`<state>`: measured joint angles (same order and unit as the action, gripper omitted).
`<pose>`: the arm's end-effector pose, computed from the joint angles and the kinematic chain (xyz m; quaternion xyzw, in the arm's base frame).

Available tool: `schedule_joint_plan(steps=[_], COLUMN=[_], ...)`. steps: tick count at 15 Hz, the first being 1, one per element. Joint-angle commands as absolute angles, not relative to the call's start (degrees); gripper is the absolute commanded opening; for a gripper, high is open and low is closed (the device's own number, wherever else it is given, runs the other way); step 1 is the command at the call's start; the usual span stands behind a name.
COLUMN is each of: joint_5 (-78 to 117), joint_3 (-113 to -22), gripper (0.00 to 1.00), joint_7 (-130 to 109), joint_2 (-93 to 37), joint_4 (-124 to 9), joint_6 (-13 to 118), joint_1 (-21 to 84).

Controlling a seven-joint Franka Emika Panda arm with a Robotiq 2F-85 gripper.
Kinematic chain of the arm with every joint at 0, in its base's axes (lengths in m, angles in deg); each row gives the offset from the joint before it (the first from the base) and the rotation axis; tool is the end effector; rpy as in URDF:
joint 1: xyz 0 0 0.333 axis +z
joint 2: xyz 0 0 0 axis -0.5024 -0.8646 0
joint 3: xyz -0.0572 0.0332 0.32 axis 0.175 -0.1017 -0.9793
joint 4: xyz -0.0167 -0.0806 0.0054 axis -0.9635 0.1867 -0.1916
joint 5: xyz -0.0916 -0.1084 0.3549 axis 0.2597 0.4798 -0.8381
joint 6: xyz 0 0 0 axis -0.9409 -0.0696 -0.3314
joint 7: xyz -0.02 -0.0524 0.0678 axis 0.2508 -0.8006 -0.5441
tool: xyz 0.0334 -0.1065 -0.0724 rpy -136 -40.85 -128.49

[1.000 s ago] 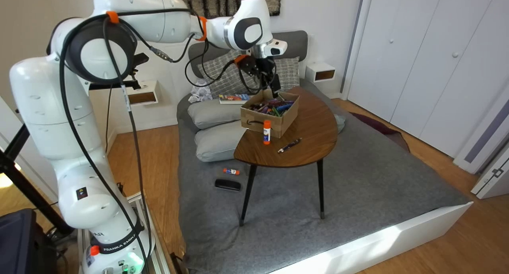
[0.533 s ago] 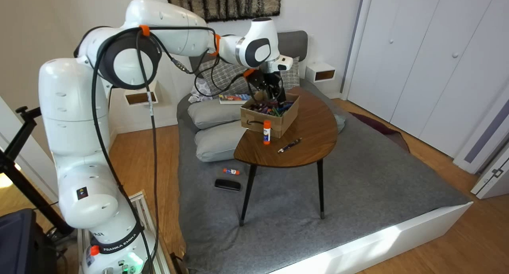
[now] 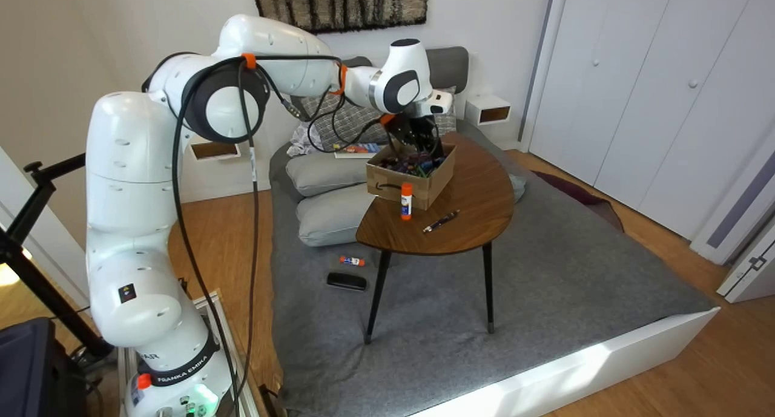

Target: Put the blue marker on the table

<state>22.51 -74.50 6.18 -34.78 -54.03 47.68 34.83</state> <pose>0.6991 0.0879 0.4358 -0.9831 0.0965 -0.1554 0.0086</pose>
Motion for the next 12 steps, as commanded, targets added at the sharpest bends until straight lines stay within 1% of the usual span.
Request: schedule_joint_plan(steps=[1,2,4,6,7,9,11,12], joint_5=[21.54,21.71,21.19,21.17,21.56,21.24,21.18,21.43], joint_3=[-72.98,-72.77,-72.82,-72.71,-72.46,-72.42,-72.32,-72.20], gripper=[0.91,0.88,0.68,0.61,0.61,0.65,0.61,0.54], joint_7=[6.95,7.12,6.86,6.98,7.10,6.86,6.84,6.68], joint_2=[-37.63,-38.09,-38.92,-39.48,-39.82,-40.39,-40.73,-40.84], joint_4=[-50.38,-49.91,-48.91,-48.31,-47.99,-47.38,-47.05,-46.95], joint_6=[48.07,48.12,47.26,47.15,47.13,46.57,46.52,46.72], joint_1=[36.67,36.91,37.14,37.33,37.48,37.49,37.51,37.57])
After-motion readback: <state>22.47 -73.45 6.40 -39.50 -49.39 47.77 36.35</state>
